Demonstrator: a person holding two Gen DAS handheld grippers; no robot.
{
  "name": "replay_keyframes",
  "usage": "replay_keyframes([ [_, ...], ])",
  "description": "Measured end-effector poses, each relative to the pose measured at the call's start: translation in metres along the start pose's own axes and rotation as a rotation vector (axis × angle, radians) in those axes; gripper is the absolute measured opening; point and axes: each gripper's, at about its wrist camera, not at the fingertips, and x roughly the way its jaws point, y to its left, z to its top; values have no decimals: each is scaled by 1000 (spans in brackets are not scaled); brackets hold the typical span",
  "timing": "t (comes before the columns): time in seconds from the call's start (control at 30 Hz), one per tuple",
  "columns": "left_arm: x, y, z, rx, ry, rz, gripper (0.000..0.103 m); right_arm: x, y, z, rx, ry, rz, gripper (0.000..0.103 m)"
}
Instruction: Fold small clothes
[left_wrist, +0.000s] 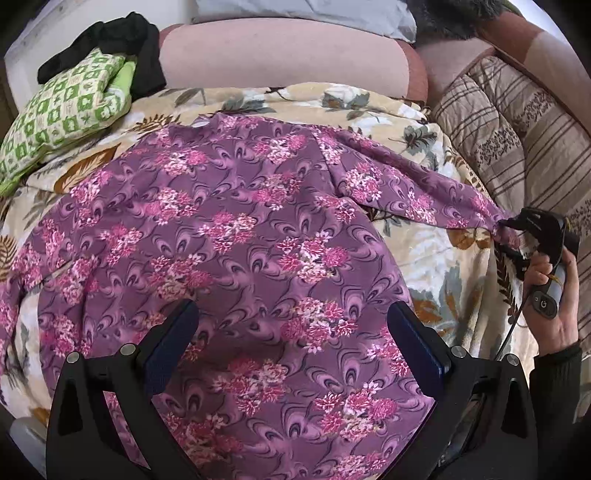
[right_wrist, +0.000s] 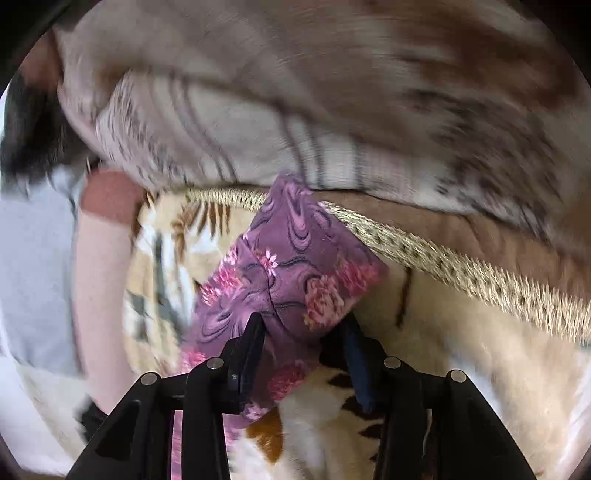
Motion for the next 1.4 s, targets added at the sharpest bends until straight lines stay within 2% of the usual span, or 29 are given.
replay_keyframes([
  [0.1, -1, 3, -4, 5, 8, 5, 103, 11, 7, 6, -54, 25, -40, 42],
  [0.13, -1, 4, -5, 6, 8, 10, 103, 9, 10, 6, -74, 6, -42, 35],
  [0.17, -1, 5, -6, 5, 7, 12, 103, 6, 16, 5, -107, -6, -51, 20],
  [0.2, -2, 8, -8, -1, 8, 12, 103, 3, 21, 4, -135, -20, -57, 15],
  [0.27, -3, 12, -10, -9, 8, 14, 103, -9, 38, -2, -207, -88, -50, 11],
  [0.33, -6, 19, -13, -19, 4, 23, 103, -30, 65, -16, -339, -189, -61, 11],
  [0.43, -8, 34, -17, -44, -3, 36, 103, -64, 120, -68, -609, -338, -6, 11],
  [0.53, -9, 54, -17, -72, -15, 55, 103, -81, 155, -134, -802, -356, 123, 11],
  [0.7, -16, 104, -15, -169, -40, 64, 103, -92, 193, -276, -1148, -257, 381, 11],
  [0.8, -21, 143, -13, -244, -65, 64, 103, -84, 185, -348, -1260, -79, 514, 11],
  [0.87, -21, 170, -18, -295, -77, 58, 103, -64, 168, -386, -1304, 60, 508, 11],
  [0.93, -18, 192, -24, -334, -91, 43, 103, -30, 148, -417, -1340, 229, 462, 12],
  [1.0, -8, 213, -34, -375, -93, -19, 103, 10, 127, -449, -1403, 372, 332, 14],
  [1.07, -1, 223, -42, -403, -90, -86, 102, 35, 112, -464, -1450, 464, 231, 14],
  [1.13, 3, 227, -50, -415, -91, -129, 102, 41, 101, -466, -1441, 499, 205, 14],
  [1.2, 4, 226, -52, -411, -88, -172, 102, 29, 93, -454, -1382, 512, 222, 17],
  [1.23, 4, 222, -49, -400, -84, -214, 102, 22, 88, -450, -1360, 516, 231, 33],
  [1.27, 3, 218, -46, -390, -84, -234, 102, 14, 83, -444, -1346, 497, 231, 56],
  [1.33, -2, 208, -40, -361, -106, -288, 102, -5, 71, -435, -1310, 440, 235, 68],
  [1.4, -6, 201, -36, -345, -119, -342, 102, -17, 60, -414, -1232, 431, 256, 68],
])
